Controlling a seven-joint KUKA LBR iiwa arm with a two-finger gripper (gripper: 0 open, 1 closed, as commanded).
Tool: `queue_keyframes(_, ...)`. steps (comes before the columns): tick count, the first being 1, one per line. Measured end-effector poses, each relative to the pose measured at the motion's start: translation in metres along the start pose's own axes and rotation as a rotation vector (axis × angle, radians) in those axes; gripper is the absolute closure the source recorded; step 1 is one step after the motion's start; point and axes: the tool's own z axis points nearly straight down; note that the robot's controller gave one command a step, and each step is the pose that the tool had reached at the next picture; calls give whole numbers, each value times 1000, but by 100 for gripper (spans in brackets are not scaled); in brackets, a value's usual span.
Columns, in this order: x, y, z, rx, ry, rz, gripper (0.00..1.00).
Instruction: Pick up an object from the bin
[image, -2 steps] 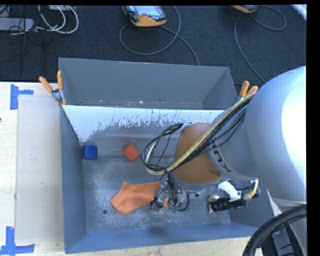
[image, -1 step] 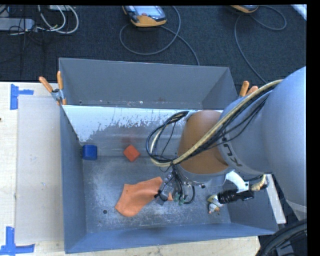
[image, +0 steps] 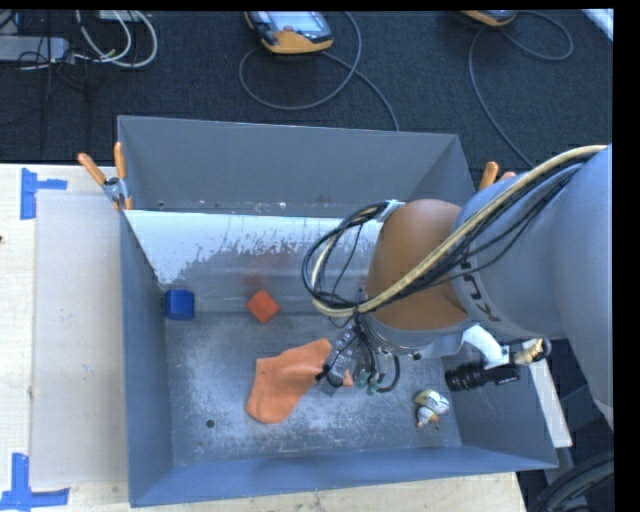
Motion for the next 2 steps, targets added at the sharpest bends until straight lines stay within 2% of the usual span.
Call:
queue_keyframes(1,2,3,28,7,9,5,100)
queue_keyframes(2,1,6,-6,12,14,12,100)
